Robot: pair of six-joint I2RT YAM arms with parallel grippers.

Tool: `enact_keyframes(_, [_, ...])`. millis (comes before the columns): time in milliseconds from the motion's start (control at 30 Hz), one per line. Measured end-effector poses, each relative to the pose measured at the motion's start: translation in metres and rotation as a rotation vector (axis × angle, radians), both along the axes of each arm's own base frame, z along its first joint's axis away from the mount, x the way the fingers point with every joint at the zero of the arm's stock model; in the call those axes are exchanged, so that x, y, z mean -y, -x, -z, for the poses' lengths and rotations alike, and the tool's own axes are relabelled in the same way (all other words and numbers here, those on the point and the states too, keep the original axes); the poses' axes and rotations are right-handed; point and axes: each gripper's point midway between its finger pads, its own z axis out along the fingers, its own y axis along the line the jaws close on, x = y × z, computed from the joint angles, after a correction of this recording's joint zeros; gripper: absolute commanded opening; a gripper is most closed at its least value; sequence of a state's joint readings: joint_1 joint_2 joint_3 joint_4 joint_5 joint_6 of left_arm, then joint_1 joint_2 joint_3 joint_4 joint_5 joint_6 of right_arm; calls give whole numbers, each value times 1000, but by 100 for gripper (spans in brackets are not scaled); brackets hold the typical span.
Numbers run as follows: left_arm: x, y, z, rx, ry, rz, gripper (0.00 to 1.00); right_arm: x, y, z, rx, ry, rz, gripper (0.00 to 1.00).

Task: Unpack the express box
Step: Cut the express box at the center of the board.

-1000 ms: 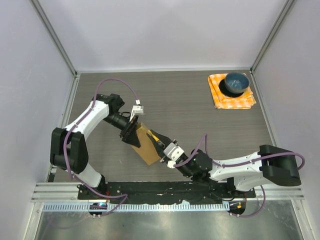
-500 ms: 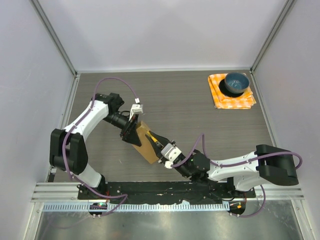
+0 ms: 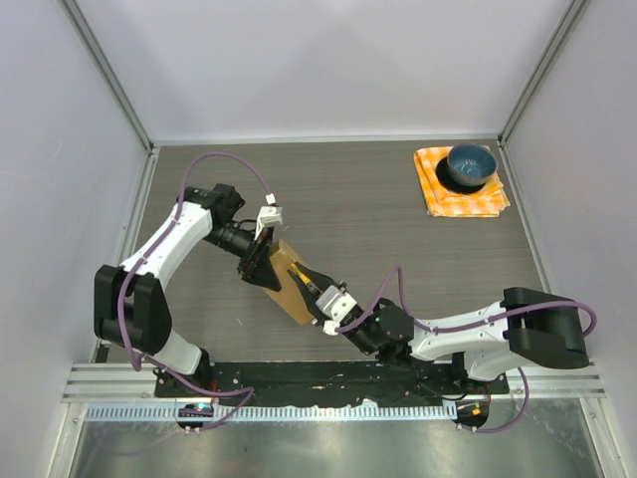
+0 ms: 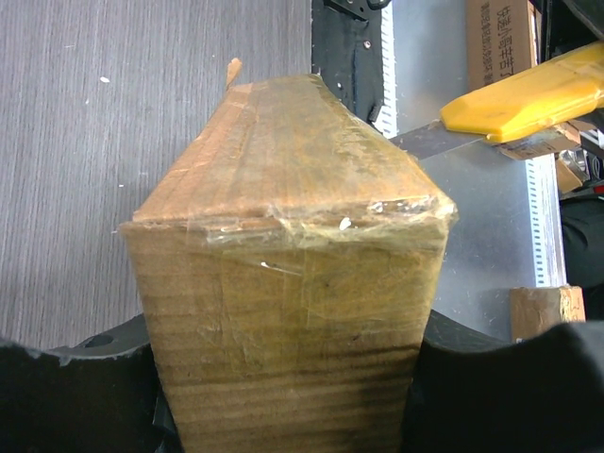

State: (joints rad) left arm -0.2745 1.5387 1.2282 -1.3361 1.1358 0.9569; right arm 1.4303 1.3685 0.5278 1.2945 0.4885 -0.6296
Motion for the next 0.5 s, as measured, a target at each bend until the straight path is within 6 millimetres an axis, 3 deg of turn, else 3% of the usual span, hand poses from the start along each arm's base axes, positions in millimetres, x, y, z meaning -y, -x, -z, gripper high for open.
enact_keyframes(500, [0,2,-4,10,3,-2,0,0,0,-5,5,-14,-3,1])
